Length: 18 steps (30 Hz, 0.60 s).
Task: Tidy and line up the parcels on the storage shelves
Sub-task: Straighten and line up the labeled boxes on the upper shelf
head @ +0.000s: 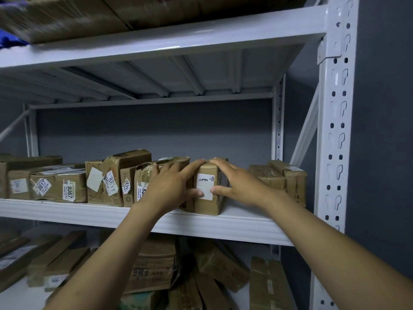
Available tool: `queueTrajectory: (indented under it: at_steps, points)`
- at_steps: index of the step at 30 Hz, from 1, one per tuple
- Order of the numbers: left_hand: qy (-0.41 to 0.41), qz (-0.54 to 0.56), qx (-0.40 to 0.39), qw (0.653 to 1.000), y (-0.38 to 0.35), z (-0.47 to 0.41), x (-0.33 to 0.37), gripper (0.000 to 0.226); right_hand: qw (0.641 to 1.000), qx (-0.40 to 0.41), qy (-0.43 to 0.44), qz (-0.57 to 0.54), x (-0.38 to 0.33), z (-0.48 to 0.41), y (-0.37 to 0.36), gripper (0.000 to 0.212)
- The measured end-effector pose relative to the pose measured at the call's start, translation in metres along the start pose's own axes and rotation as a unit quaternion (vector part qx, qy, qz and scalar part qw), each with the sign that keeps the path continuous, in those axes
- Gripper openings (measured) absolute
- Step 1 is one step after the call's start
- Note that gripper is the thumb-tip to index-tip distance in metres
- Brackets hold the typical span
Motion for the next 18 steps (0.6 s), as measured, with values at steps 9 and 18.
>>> queueTrajectory:
  at_steps: [9, 18]
  points:
    - [-0.034, -0.012, 0.057, 0.998, 0.011, -0.003, 0.025, 0.077, 0.995, -0.035, -0.048, 0.084, 0.018, 0.037, 0.031, 0.081]
    - [-0.176, 0.146, 0.094, 0.969, -0.019, -0.027, 0.125, 0.04, 0.933, -0.038, -0.053, 0.354, 0.054, 0.096, 0.083, 0.025]
Point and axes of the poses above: each hand's wrist, its own z-axis away from the middle knuckle, its own y-axis out of the back of the hand, x = y × z, the point moved 5 cm from there along -z, towards the middle knuckle, and after that the axes turned 11 degrees about z, right-handed, at the moved point
